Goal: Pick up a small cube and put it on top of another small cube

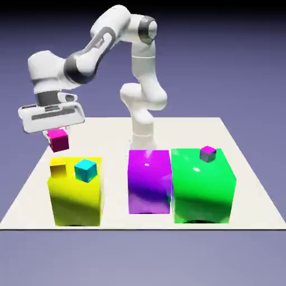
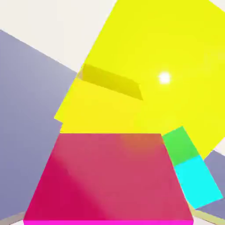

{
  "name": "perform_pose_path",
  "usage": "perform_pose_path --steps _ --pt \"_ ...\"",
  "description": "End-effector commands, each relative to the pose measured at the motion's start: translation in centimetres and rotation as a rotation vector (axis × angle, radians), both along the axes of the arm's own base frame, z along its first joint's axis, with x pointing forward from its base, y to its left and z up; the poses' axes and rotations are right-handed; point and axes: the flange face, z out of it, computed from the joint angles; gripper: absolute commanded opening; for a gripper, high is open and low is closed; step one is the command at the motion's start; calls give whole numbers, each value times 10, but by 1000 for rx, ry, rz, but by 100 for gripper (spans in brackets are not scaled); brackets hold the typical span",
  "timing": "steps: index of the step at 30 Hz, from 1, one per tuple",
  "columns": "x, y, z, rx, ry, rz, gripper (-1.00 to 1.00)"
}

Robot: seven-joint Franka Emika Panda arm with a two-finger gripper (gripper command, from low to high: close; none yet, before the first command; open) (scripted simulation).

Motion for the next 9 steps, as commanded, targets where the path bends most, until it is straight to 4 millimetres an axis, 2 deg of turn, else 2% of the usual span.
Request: perform_pose_path --steps 1,2,3,4,5,8,9 --pt "5 2 -19 1 0 -2 -100" --pt "10 5 -38 1 1 -2 -100" --pt "12 6 -46 0 2 -3 -100" --pt "12 6 -46 0 2 -3 100" --pt "12 6 -46 0 2 -3 100" --pt "-4 -2 10 1 1 -2 100" --pt "-7 -3 19 0 2 -3 100"
